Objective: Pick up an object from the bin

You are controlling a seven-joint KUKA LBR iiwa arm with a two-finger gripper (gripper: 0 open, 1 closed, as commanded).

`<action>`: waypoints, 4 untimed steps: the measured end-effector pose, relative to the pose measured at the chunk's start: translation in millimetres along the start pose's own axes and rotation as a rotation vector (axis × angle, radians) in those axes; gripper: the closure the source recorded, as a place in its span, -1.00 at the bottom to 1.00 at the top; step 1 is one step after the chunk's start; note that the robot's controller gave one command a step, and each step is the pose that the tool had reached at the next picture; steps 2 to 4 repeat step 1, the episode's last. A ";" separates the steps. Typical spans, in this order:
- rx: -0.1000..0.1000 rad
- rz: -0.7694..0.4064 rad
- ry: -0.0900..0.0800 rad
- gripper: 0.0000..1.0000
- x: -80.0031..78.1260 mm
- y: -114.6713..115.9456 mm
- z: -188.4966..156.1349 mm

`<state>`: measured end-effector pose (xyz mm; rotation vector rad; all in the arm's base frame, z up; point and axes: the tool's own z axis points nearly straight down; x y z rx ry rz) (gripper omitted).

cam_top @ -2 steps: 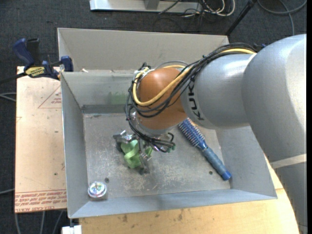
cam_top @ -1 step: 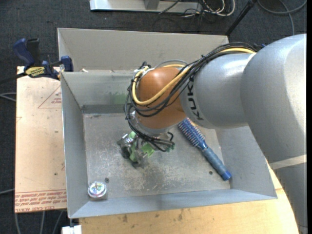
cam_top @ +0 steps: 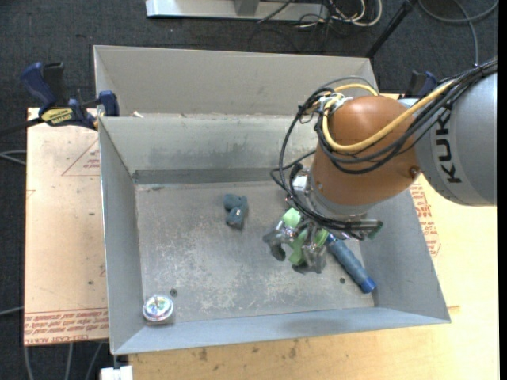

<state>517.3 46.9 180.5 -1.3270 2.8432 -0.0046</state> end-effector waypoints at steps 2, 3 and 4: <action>0.003 -0.041 -0.006 1.00 -1.5 5.1 -89.6; 0.003 -0.041 -0.006 1.00 -1.5 5.1 -89.6; 0.003 -0.041 -0.006 1.00 -1.5 5.1 -89.6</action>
Offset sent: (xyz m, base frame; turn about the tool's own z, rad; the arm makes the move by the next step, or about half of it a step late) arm -0.0055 0.0036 0.0856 -0.0437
